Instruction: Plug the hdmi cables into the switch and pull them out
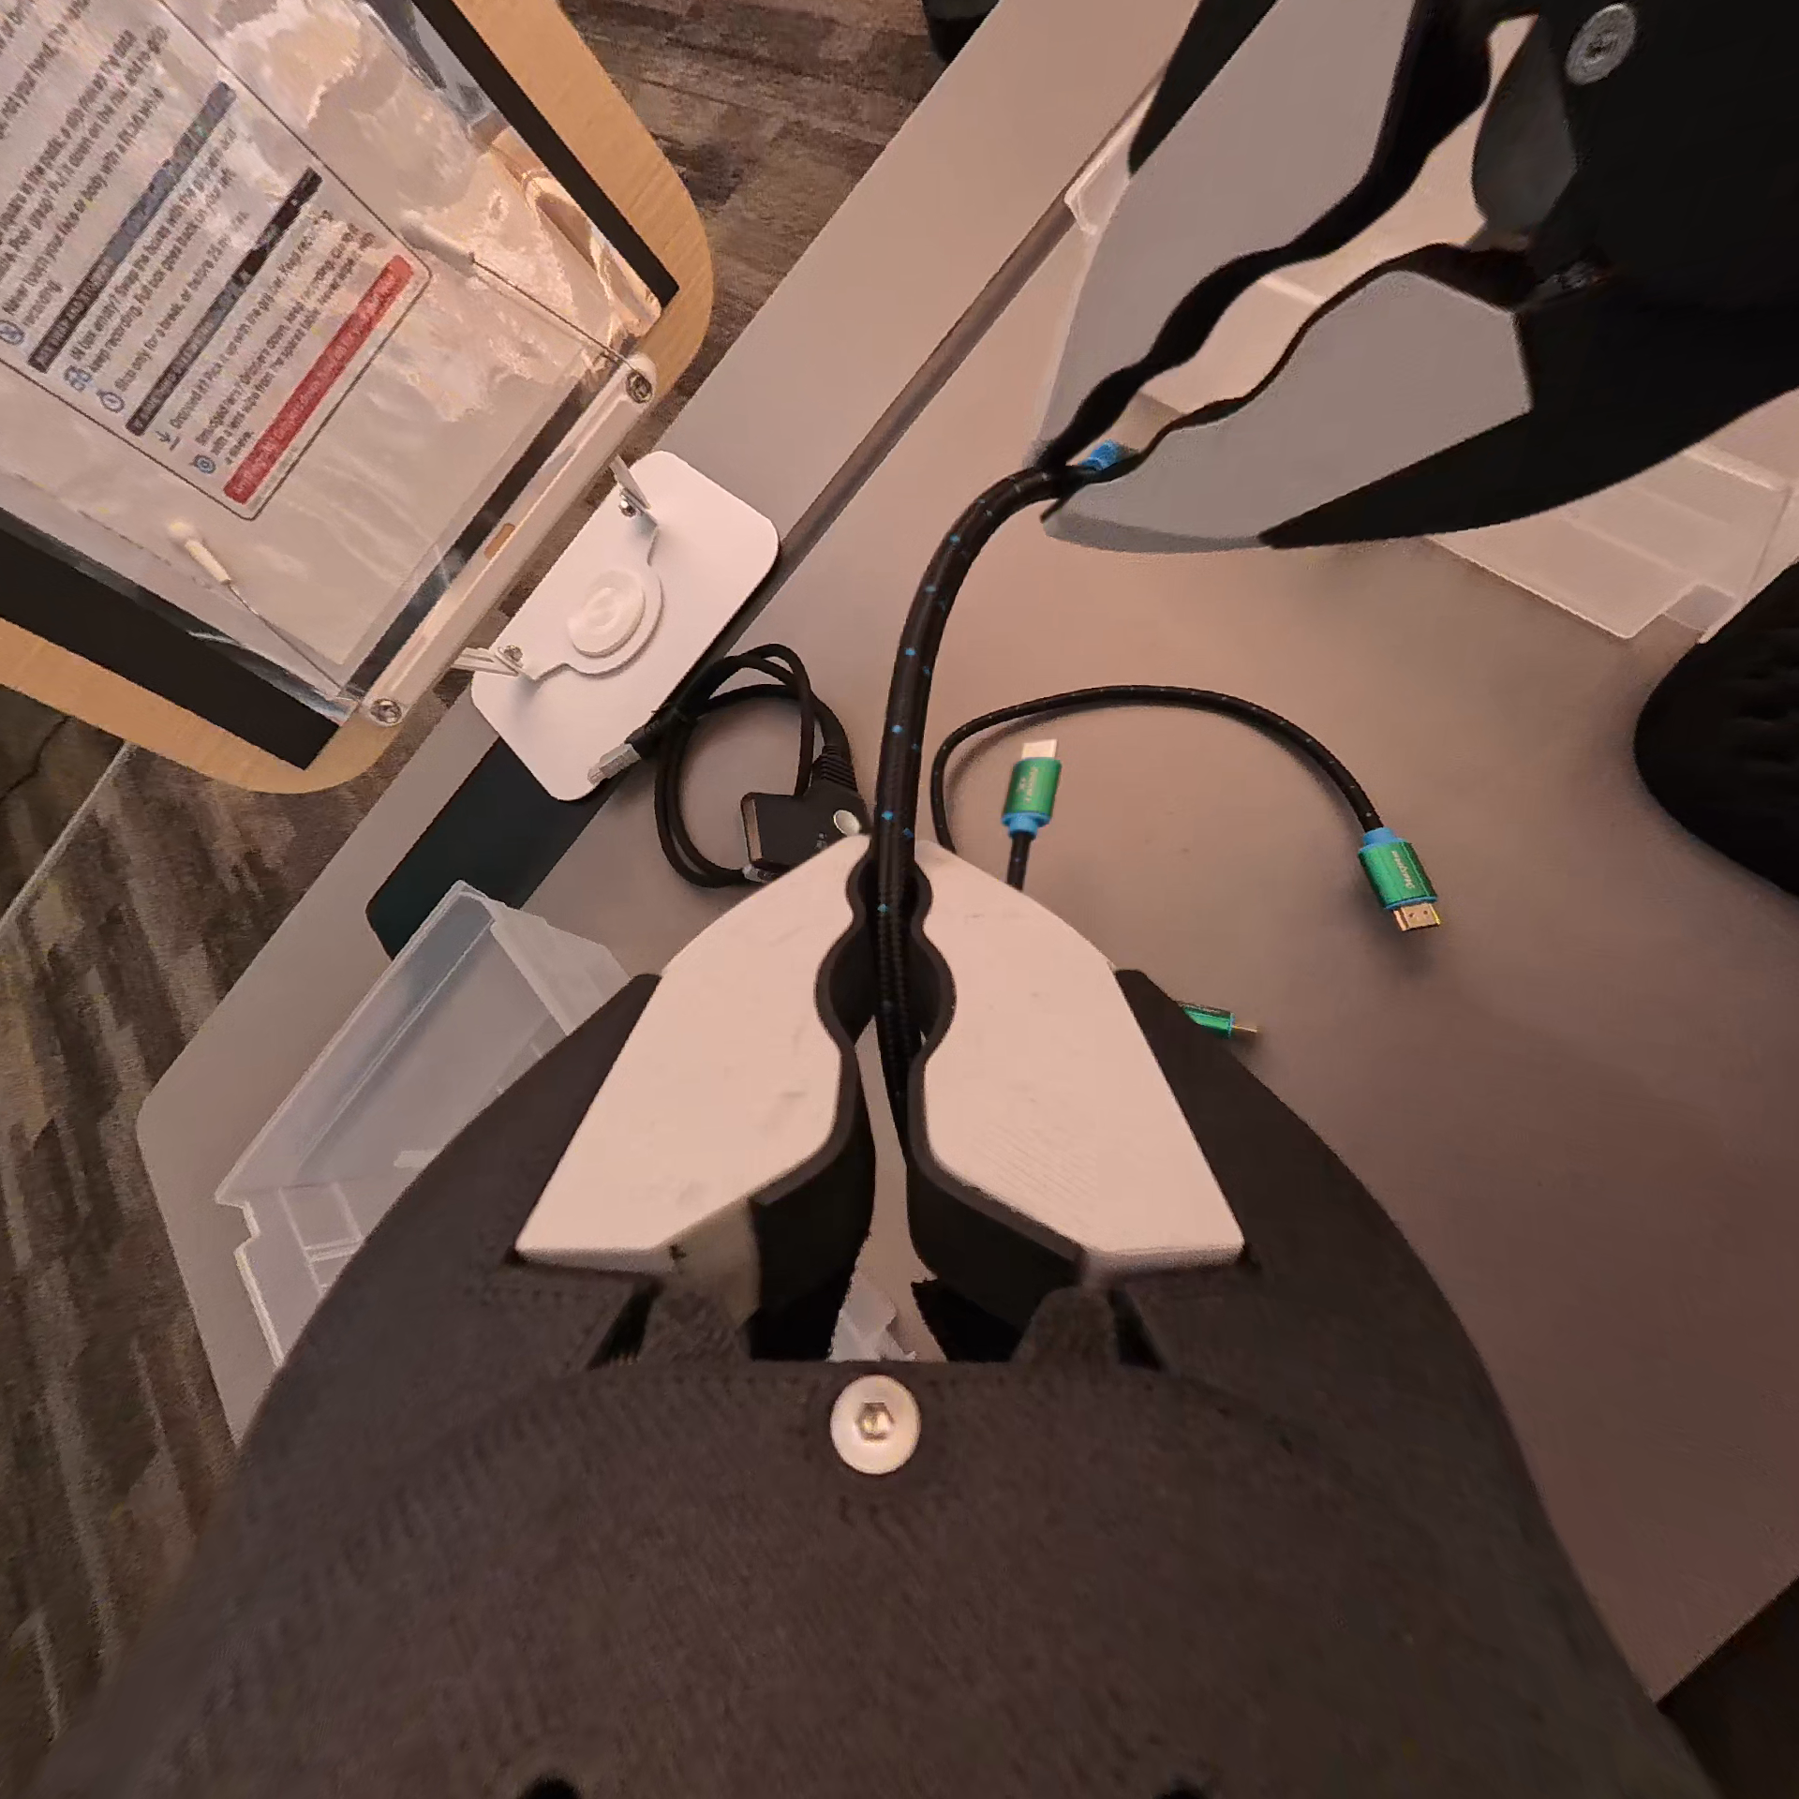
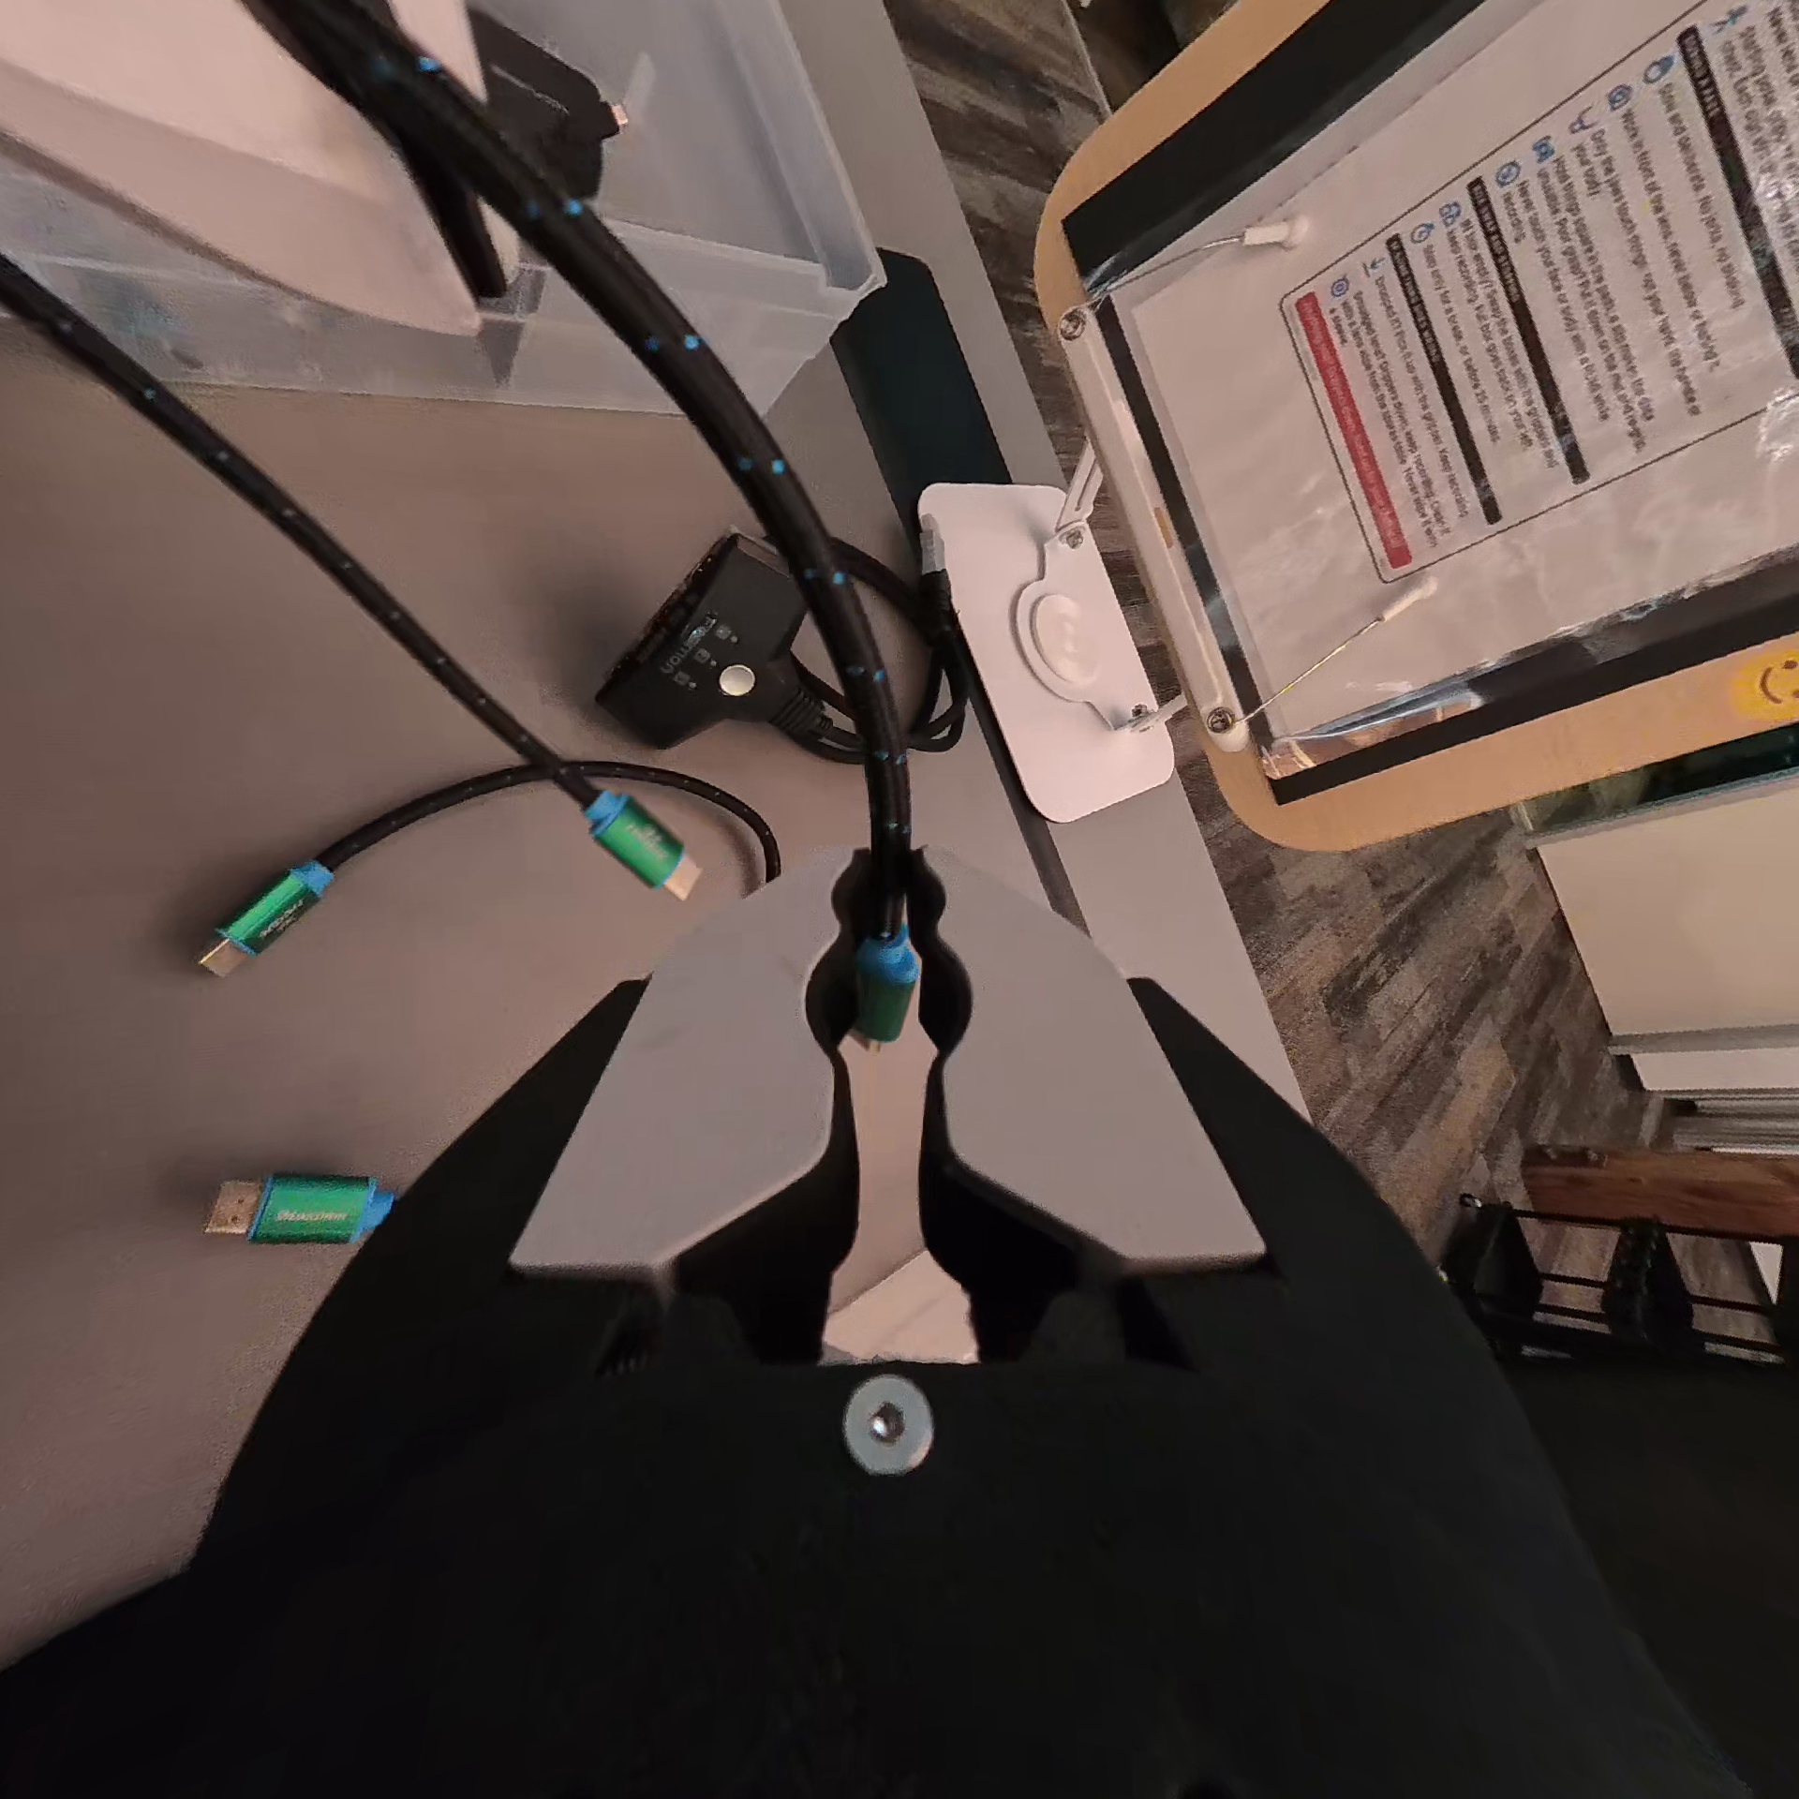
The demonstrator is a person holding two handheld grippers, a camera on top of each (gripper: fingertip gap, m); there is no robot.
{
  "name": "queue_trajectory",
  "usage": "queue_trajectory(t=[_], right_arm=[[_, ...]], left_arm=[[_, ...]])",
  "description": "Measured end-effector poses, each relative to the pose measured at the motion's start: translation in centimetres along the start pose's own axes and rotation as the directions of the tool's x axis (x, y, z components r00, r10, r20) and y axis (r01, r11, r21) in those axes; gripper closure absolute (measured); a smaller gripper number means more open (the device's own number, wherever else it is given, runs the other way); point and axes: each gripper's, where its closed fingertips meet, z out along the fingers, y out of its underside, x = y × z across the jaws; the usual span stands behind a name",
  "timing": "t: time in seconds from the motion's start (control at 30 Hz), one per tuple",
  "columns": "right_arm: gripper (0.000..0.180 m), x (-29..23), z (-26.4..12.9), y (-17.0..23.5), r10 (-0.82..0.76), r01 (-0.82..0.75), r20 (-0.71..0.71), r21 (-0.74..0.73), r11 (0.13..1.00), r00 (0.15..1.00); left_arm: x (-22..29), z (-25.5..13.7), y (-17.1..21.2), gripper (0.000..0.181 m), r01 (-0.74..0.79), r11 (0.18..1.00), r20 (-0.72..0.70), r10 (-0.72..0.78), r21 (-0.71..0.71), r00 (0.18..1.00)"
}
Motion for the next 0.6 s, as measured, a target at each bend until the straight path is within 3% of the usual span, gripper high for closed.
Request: queue_trajectory(t=[0.1,0.17,0.2,0.33,0.43,0.57,0.6], right_arm=[[0.172,0.8,-0.3,-0.8,-0.001,0.003,-0.033,0.066,0.998,0.999],[0.172,1.5,-0.7,-1.6,-0.018,0.026,-0.063,0.131,0.991,0.998],[0.172,1.9,-1.0,-1.9,-0.022,0.036,-0.085,0.161,0.986,0.996],[0.172,3.5,-2.3,-3.3,0.031,0.017,-0.133,0.343,0.939,0.991],[0.172,4.0,-3.7,-4.4,0.085,-0.029,-0.089,0.501,0.865,0.992],[0.172,3.5,-6.0,-5.9,0.144,-0.184,0.116,0.666,0.723,0.983],[0.172,3.3,-6.7,-6.3,0.149,-0.237,0.185,0.695,0.679,0.971]], left_arm=[[0.6,-0.9,-0.8,0.173,-0.016,0.998,0.016,0.015,0.059,1.0],[0.6,-2.2,-2.1,0.135,-0.008,0.989,0.051,0.0,0.148,0.999],[0.5,-2.9,-2.6,0.125,0.005,0.983,0.052,-0.015,0.184,0.999],[-0.1,-6.3,-3.0,0.104,0.087,0.946,-0.03,-0.082,0.311,0.996],[-3.3,-9.9,-2.7,0.11,0.168,0.885,0.021,-0.197,0.433,0.98],[-6.7,-15.0,-2.0,0.136,0.268,0.719,0.023,-0.368,0.641,0.93],[-7.0,-15.8,-2.0,0.135,0.28,0.681,-0.008,-0.374,0.677,0.927]])
